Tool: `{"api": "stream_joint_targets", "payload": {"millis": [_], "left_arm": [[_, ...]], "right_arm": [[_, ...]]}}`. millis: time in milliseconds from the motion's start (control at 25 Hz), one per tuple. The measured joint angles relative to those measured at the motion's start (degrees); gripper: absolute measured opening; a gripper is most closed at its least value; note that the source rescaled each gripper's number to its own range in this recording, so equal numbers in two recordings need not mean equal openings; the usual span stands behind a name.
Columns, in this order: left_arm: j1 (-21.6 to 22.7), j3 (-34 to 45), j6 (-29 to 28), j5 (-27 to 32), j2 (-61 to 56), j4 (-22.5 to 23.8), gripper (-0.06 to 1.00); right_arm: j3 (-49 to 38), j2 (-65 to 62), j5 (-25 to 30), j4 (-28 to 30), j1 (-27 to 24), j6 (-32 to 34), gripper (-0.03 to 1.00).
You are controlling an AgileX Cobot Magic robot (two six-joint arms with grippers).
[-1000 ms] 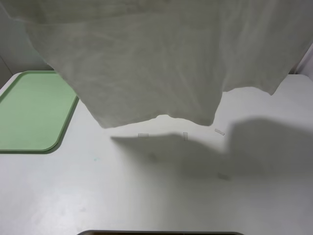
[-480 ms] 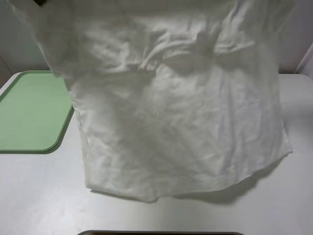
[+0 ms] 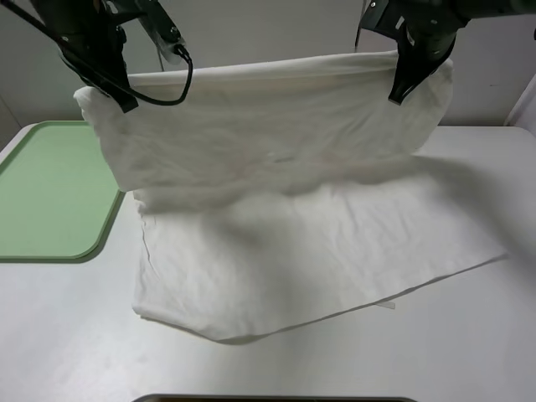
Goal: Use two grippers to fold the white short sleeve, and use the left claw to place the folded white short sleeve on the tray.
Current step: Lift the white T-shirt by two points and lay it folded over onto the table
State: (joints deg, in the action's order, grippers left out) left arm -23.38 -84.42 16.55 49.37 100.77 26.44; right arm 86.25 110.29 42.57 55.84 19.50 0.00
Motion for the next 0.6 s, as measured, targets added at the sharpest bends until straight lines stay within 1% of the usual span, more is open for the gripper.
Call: {"api": "stream_joint_targets", "payload": {"millis": [80, 120, 160, 200, 240, 320, 360, 400, 440, 480, 520, 600], "left_arm": [[-0.05, 1.95, 0.00, -1.45, 0.01, 1.30, 0.00], [-0.77, 3.61, 0.00, -2.18, 0.01, 2.97, 0.00], [-1.95, 6.31, -0.13, -3.01, 0.01, 6.18, 0.00], [-1.95, 6.31, -0.13, -3.01, 0.01, 6.18, 0.00], [-3.37, 8.68, -1.09, -3.68, 0.01, 9.50, 0.00], [-6.30, 12.61, -6.13, -5.21, 0.01, 17.40, 0.00], [-7.81, 14.40, -10.16, -6.06, 0.01, 22.25, 0.00], [-9.58, 16.05, -15.72, -6.66, 0.01, 28.43, 0.00], [-11.29, 17.91, -21.48, -6.72, 0.01, 33.57, 0.00], [-13.19, 19.97, -26.73, -6.76, 0.01, 41.16, 0.00], [-14.49, 21.67, -31.56, -6.54, 0.01, 45.08, 0.00], [-17.64, 24.99, -36.25, -5.99, 0.01, 51.89, 0.00]], "right_arm": [[0.00, 1.05, -0.23, 0.05, 0.00, -0.32, 0.00], [-0.14, 1.57, -0.65, 0.06, 0.00, -1.38, 0.00], [-1.02, 1.68, -1.21, 0.55, 0.00, -2.56, 0.00], [-1.46, 1.68, -1.49, 1.07, 0.00, -3.37, 0.00], [-2.14, 1.68, -1.56, 1.76, 0.00, -3.73, 0.00], [-2.70, 1.68, -1.78, 2.40, 0.00, -3.94, 0.00], [-5.10, 1.68, -2.04, 5.58, 0.00, -3.60, 0.00], [-5.97, 1.76, -2.04, 6.52, 0.00, -3.22, 0.00], [-7.00, 1.76, -2.04, 8.49, 0.00, -2.38, 0.00], [-8.46, 1.76, -2.04, 10.92, 0.00, -1.36, 0.00], [-10.99, 1.70, -2.42, 14.62, 0.00, -0.61, 0.00], [-14.78, 1.32, -4.08, 18.07, -0.06, -0.34, 0.00]]}}
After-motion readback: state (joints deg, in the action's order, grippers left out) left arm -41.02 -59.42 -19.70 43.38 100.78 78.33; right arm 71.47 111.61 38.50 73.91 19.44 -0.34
